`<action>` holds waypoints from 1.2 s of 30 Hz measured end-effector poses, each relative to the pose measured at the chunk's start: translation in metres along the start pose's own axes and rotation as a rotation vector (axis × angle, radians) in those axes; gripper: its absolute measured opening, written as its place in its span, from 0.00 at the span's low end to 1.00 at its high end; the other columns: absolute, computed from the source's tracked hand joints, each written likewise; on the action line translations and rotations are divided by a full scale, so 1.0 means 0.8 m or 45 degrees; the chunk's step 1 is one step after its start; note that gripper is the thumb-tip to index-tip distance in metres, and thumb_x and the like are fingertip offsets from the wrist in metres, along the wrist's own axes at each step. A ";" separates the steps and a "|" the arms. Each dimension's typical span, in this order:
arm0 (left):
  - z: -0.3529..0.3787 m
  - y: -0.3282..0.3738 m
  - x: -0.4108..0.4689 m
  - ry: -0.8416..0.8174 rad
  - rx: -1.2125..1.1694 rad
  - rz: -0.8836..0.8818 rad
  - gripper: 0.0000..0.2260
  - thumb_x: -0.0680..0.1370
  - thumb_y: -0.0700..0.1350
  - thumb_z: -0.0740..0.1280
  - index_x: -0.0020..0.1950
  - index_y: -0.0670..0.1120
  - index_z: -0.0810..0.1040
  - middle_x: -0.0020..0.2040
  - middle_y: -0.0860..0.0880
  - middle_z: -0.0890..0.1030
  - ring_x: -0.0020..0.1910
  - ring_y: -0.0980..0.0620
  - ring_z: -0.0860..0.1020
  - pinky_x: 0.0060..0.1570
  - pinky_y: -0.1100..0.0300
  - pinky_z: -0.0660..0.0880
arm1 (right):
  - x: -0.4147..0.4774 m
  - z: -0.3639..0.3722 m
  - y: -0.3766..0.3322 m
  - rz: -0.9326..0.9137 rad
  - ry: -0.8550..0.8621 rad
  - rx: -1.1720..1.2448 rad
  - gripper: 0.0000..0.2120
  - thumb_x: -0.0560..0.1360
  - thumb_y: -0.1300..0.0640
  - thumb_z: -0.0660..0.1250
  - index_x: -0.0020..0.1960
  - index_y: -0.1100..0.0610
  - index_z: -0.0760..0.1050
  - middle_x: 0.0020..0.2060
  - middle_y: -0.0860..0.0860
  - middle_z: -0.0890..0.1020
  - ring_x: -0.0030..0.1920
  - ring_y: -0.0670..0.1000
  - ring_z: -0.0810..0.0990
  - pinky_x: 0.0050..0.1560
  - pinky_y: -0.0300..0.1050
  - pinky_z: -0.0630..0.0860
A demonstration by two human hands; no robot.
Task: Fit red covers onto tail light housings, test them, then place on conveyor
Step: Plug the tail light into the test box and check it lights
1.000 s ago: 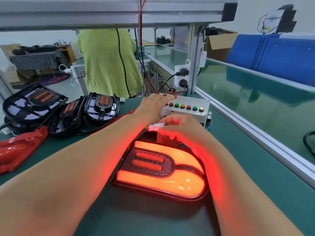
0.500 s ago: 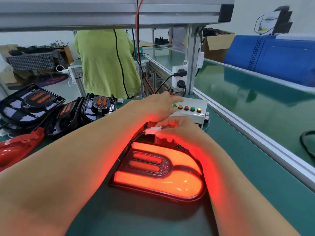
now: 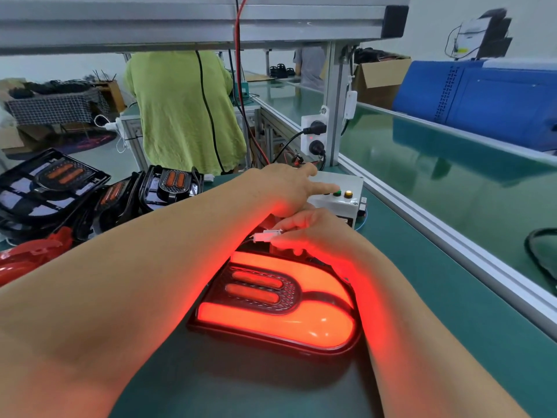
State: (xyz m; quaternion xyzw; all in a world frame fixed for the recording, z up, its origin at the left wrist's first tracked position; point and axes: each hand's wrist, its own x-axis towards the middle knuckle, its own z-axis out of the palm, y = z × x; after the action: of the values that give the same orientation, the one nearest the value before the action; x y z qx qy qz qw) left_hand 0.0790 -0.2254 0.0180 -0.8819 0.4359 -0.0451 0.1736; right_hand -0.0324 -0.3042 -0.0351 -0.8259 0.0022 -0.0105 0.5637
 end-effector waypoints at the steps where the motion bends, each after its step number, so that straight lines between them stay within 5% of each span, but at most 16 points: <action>1: 0.000 0.000 0.000 -0.005 0.015 -0.007 0.29 0.82 0.50 0.57 0.76 0.71 0.45 0.79 0.49 0.53 0.58 0.40 0.76 0.35 0.57 0.65 | 0.000 0.000 0.000 0.008 0.001 -0.013 0.07 0.68 0.57 0.78 0.46 0.54 0.85 0.36 0.43 0.83 0.28 0.39 0.74 0.33 0.37 0.69; 12: 0.006 0.000 0.000 0.032 0.067 0.020 0.32 0.82 0.47 0.60 0.75 0.71 0.46 0.78 0.49 0.55 0.63 0.40 0.75 0.44 0.52 0.70 | 0.000 -0.001 -0.002 0.074 0.010 -0.085 0.08 0.67 0.51 0.78 0.46 0.48 0.85 0.33 0.45 0.84 0.26 0.37 0.74 0.27 0.35 0.66; 17: 0.010 -0.001 0.003 0.037 0.077 0.009 0.34 0.81 0.48 0.61 0.75 0.72 0.44 0.78 0.49 0.54 0.61 0.41 0.75 0.36 0.56 0.66 | -0.002 0.000 -0.002 0.086 -0.003 -0.084 0.15 0.60 0.44 0.77 0.45 0.47 0.85 0.34 0.48 0.85 0.28 0.39 0.74 0.29 0.37 0.66; 20: 0.013 -0.003 0.004 0.055 0.072 0.005 0.33 0.81 0.49 0.61 0.75 0.72 0.45 0.79 0.50 0.53 0.62 0.41 0.75 0.31 0.58 0.60 | 0.000 -0.002 -0.001 0.074 -0.028 -0.082 0.10 0.65 0.49 0.78 0.46 0.48 0.85 0.34 0.45 0.85 0.26 0.36 0.74 0.25 0.30 0.66; 24: 0.016 -0.010 0.000 0.091 0.092 0.045 0.28 0.83 0.51 0.57 0.76 0.71 0.48 0.79 0.49 0.53 0.67 0.40 0.72 0.52 0.48 0.71 | -0.001 -0.001 -0.001 0.048 -0.032 -0.053 0.07 0.67 0.50 0.78 0.45 0.47 0.85 0.37 0.51 0.86 0.28 0.41 0.74 0.29 0.35 0.65; 26: 0.018 -0.012 -0.002 0.096 0.130 0.062 0.27 0.83 0.51 0.56 0.77 0.70 0.48 0.79 0.47 0.53 0.68 0.40 0.70 0.63 0.43 0.67 | 0.000 -0.001 -0.001 0.038 -0.036 -0.045 0.06 0.67 0.50 0.78 0.44 0.46 0.85 0.35 0.51 0.85 0.28 0.42 0.73 0.30 0.37 0.64; 29: 0.019 -0.011 -0.003 0.117 0.150 0.061 0.27 0.83 0.50 0.56 0.77 0.69 0.48 0.80 0.46 0.53 0.68 0.39 0.70 0.65 0.42 0.66 | 0.002 -0.001 0.000 0.033 -0.046 -0.063 0.07 0.67 0.50 0.78 0.44 0.47 0.85 0.27 0.46 0.81 0.25 0.39 0.71 0.28 0.35 0.63; 36: 0.009 -0.006 -0.003 0.066 0.152 0.047 0.29 0.82 0.49 0.57 0.76 0.70 0.46 0.80 0.46 0.51 0.68 0.40 0.71 0.65 0.42 0.66 | 0.001 -0.002 0.000 0.031 -0.058 0.000 0.08 0.66 0.50 0.79 0.45 0.47 0.86 0.39 0.54 0.86 0.32 0.43 0.75 0.38 0.44 0.68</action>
State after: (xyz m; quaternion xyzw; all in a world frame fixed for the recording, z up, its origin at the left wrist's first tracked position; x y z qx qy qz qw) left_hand 0.0826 -0.2192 0.0128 -0.8603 0.4530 -0.0905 0.2154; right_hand -0.0313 -0.3054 -0.0347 -0.8259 -0.0007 0.0151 0.5636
